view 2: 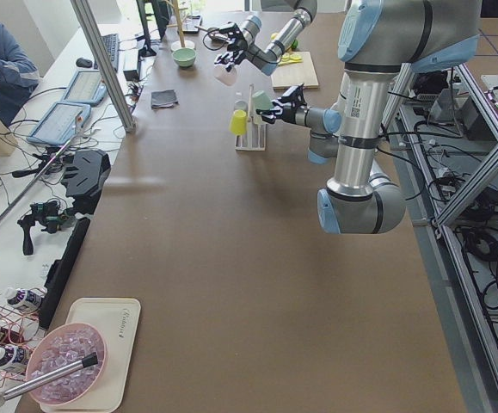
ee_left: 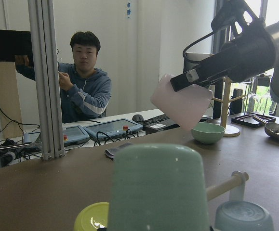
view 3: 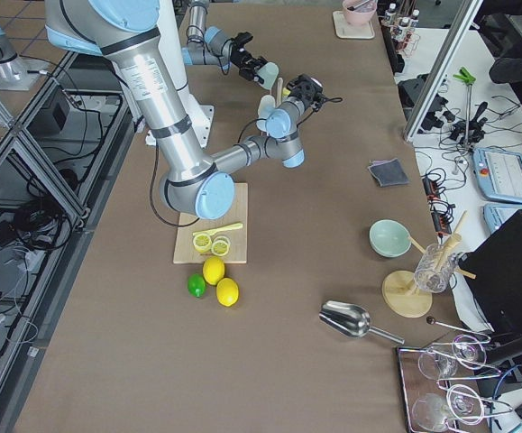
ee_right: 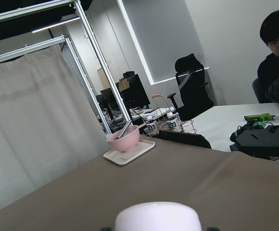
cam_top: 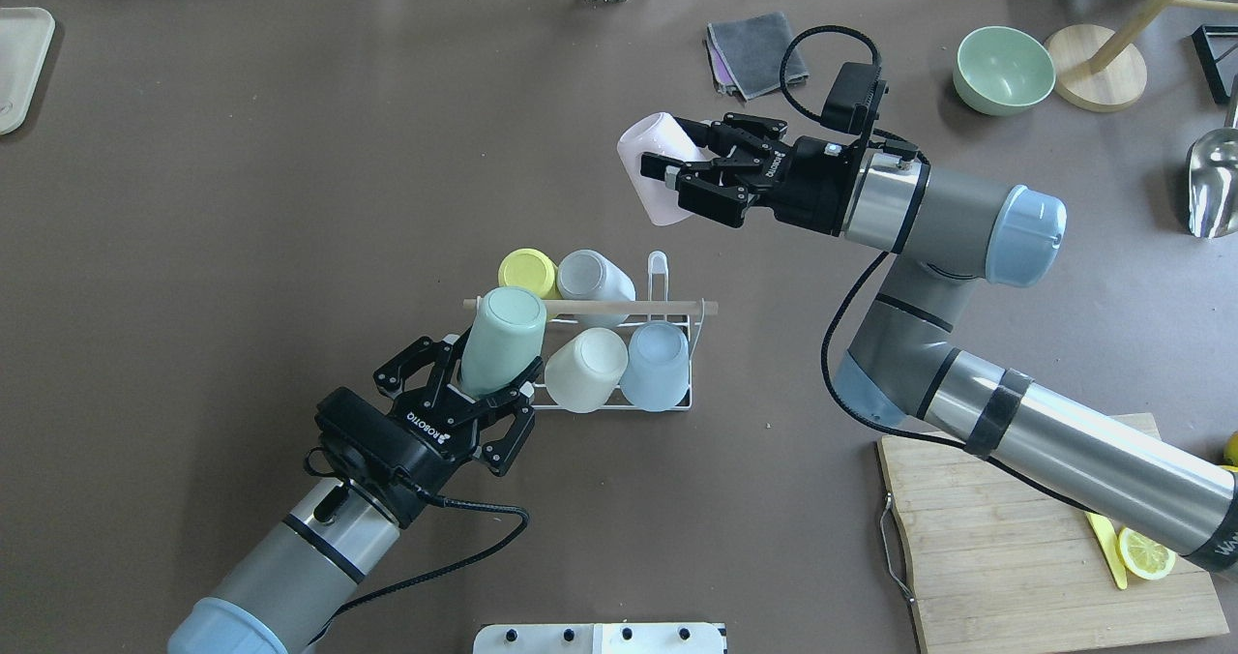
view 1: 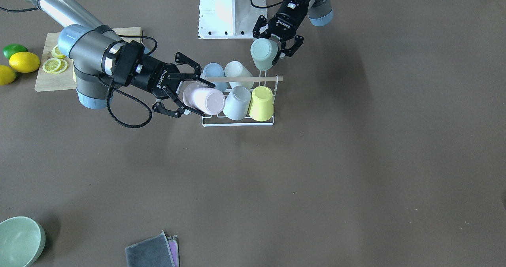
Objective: Place cup on cup holder
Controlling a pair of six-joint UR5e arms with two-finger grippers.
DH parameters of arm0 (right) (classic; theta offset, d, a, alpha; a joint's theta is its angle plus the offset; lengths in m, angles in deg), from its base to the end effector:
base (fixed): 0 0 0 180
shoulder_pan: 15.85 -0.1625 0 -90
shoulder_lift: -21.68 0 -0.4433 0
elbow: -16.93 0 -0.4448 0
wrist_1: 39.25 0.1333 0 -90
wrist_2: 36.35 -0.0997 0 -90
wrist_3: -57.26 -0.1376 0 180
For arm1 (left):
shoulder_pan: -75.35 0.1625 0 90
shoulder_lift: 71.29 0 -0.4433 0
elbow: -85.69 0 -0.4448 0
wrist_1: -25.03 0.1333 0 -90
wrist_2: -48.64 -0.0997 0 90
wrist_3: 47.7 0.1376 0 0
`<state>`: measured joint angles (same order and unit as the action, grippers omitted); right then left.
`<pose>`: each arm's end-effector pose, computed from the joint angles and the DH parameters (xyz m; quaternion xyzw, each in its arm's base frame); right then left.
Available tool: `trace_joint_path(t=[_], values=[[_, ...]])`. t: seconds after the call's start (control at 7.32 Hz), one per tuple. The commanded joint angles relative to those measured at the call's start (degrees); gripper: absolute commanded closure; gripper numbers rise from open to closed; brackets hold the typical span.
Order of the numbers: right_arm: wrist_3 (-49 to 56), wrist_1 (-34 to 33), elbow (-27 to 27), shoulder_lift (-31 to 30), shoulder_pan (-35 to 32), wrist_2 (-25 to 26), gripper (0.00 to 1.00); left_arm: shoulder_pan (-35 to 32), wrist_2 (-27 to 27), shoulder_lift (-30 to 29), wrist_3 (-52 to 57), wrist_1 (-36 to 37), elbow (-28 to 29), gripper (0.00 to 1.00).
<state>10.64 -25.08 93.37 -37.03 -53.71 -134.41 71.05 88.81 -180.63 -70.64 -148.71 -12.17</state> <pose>-0.4960 -0.5300 0.2492 0.5418 -0.6841 -0.0847 0.4809 0.5701 -0.2820 0.2526 0.6298 0.4676 -0.0286 0.6196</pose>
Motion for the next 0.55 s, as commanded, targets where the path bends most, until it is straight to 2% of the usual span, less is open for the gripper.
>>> trace_joint_path(t=[0.0,0.27,0.41], values=[[-0.30,5.14,-3.03,0.79,0.59,0.41,1.00,-0.44,0.08,-0.17,-0.35,0.07,0.39,0.87],[-0.31,14.54,-8.65,1.49,2.78,0.85,1.00,-0.71,0.00,-1.47,-2.87,0.15,2.84,0.87],[-0.31,16.23,-9.46,1.93,2.96,0.85,1.00,-0.80,0.00,-1.92,-3.77,0.15,3.73,0.87]])
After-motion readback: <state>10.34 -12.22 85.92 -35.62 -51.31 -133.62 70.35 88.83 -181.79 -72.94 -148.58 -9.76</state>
